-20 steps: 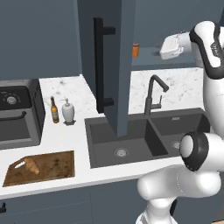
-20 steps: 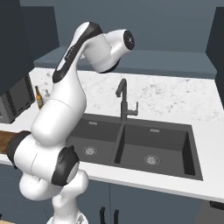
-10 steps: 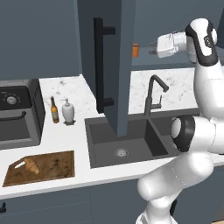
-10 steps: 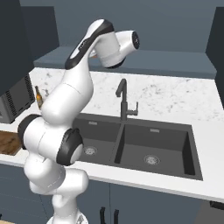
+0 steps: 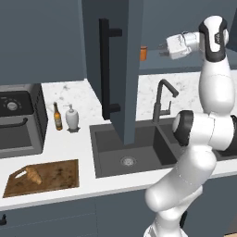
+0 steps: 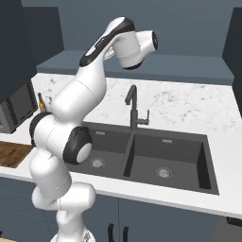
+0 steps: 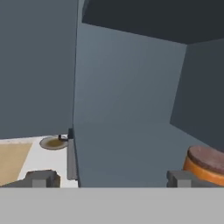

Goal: From the different types of pastries on the counter, select a croissant and place it on the cutting board. Then retrieve a jar of jam from the cabinet and place it alongside the croissant on the cutting board.

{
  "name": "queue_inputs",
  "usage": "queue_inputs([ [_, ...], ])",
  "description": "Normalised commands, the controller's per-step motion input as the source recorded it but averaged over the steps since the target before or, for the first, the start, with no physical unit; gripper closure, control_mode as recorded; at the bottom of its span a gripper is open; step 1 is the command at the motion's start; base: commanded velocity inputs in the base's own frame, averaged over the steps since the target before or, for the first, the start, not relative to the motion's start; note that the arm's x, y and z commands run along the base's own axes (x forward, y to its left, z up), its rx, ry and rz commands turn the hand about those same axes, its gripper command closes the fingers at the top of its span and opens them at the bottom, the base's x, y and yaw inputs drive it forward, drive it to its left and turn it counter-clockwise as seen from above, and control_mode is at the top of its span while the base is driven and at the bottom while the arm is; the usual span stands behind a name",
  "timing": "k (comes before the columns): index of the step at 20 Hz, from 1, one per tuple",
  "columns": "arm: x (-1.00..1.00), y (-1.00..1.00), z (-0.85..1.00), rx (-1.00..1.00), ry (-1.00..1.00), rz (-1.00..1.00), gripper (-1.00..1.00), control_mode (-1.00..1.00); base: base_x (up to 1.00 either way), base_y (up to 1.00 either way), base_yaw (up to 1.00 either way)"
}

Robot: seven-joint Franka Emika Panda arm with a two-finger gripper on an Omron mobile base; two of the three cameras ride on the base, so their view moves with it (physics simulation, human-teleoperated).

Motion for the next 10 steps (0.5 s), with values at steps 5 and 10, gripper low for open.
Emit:
queue_inputs([
  [5, 0.21, 0.03, -0.19, 0.00, 0.00, 0.00, -1.00, -1.00, 0.00, 0.00, 0.00],
  [10, 0.25, 0.04, -0.03, 0.00, 0.00, 0.00, -1.00, -1.00, 0.00, 0.00, 0.00],
])
